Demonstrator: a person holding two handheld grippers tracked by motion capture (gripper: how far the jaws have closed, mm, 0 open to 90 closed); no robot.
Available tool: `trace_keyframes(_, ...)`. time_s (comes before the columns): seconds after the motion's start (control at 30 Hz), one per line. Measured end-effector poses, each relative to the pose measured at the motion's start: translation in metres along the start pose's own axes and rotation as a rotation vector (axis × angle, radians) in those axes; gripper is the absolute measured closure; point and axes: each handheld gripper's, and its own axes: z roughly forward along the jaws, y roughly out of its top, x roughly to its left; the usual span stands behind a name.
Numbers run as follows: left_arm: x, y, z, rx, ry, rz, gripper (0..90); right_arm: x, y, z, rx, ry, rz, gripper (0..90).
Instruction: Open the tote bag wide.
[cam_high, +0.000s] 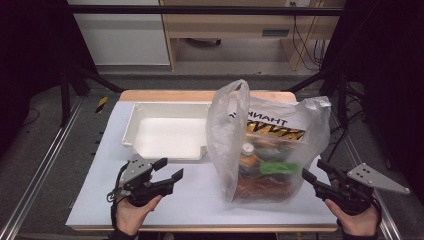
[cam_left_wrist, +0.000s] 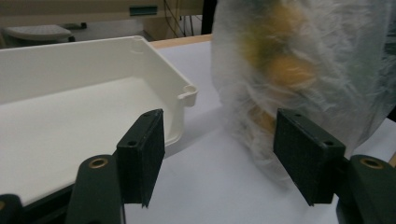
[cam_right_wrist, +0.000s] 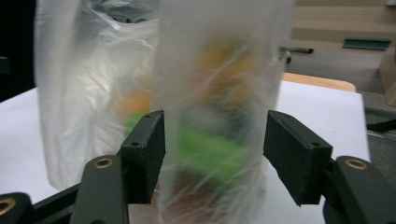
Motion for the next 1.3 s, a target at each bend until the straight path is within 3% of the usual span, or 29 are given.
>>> trace_keyframes(0.13, -0.015, 0.007, 0.012, 0.004, -0.03, 0.026, 34.1, 0.005, -0.001, 0.007, 0.004, 0.023, 0.0, 41.8)
trace_keyframes(0.17, -0.026, 0.012, 0.022, 0.011, -0.047, 0.043, 34.1, 0.008, -0.003, 0.014, 0.019, 0.035, 0.001, 46.9)
trace_keyframes(0.27, -0.04, 0.017, 0.036, 0.021, -0.068, 0.061, 34.2, 0.011, -0.006, 0.023, 0.033, 0.046, -0.006, 57.5)
trace_keyframes(0.37, -0.046, 0.02, 0.047, 0.031, -0.08, 0.058, 35.9, 0.012, -0.007, 0.025, 0.037, 0.054, -0.008, 64.9)
trace_keyframes(0.47, -0.057, 0.022, 0.066, 0.057, -0.122, 0.042, 38.2, 0.013, -0.008, 0.024, 0.034, 0.074, -0.014, 77.9)
trace_keyframes(0.63, -0.067, 0.02, 0.084, 0.085, -0.141, 0.047, 45.4, 0.012, -0.007, 0.022, 0.039, 0.094, -0.015, 88.6)
trace_keyframes(0.83, -0.069, 0.017, 0.097, 0.124, -0.147, 0.04, 71.5, 0.014, -0.008, 0.024, 0.051, 0.11, -0.014, 90.0)
trace_keyframes(0.97, -0.068, 0.017, 0.1, 0.114, -0.163, 0.043, 90.0, 0.014, -0.009, 0.026, 0.052, 0.113, -0.012, 90.0)
trace_keyframes(1.13, -0.072, 0.018, 0.086, 0.071, -0.159, 0.063, 86.8, 0.015, -0.008, 0.023, 0.048, 0.109, -0.016, 90.0)
trace_keyframes(1.23, -0.084, 0.02, 0.079, 0.054, -0.162, 0.095, 61.3, 0.015, -0.008, 0.024, 0.046, 0.11, -0.012, 90.0)
trace_keyframes(1.3, -0.097, 0.02, 0.082, 0.059, -0.144, 0.14, 44.9, 0.016, -0.008, 0.025, 0.046, 0.11, -0.008, 90.0)
